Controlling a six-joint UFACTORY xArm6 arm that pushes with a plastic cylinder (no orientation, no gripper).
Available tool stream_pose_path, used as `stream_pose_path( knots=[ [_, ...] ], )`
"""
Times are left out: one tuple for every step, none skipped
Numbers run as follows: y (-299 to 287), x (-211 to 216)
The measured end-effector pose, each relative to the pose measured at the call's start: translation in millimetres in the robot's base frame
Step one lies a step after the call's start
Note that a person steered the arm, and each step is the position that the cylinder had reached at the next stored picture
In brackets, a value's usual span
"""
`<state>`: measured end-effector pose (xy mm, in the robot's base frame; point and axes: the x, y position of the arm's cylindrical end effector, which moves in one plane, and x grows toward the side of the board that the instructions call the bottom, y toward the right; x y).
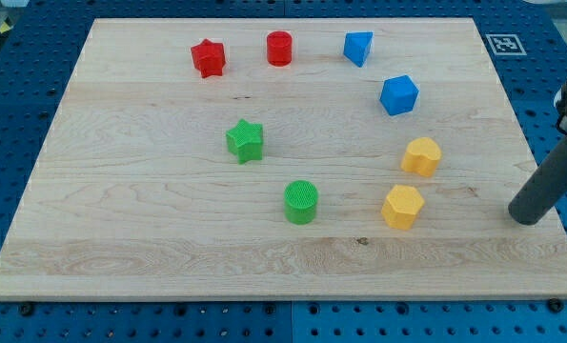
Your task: Nudge yellow heart a bit up
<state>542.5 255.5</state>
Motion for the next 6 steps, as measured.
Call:
stream_pose_path(
  knots=[
    [-5.2,0.0],
    [-29.4,-7.2],
    [-29.4,-12.1],
    [-42.2,-18.5],
    [-83.8,-44.9],
    [-134.3,-65.7]
  ],
)
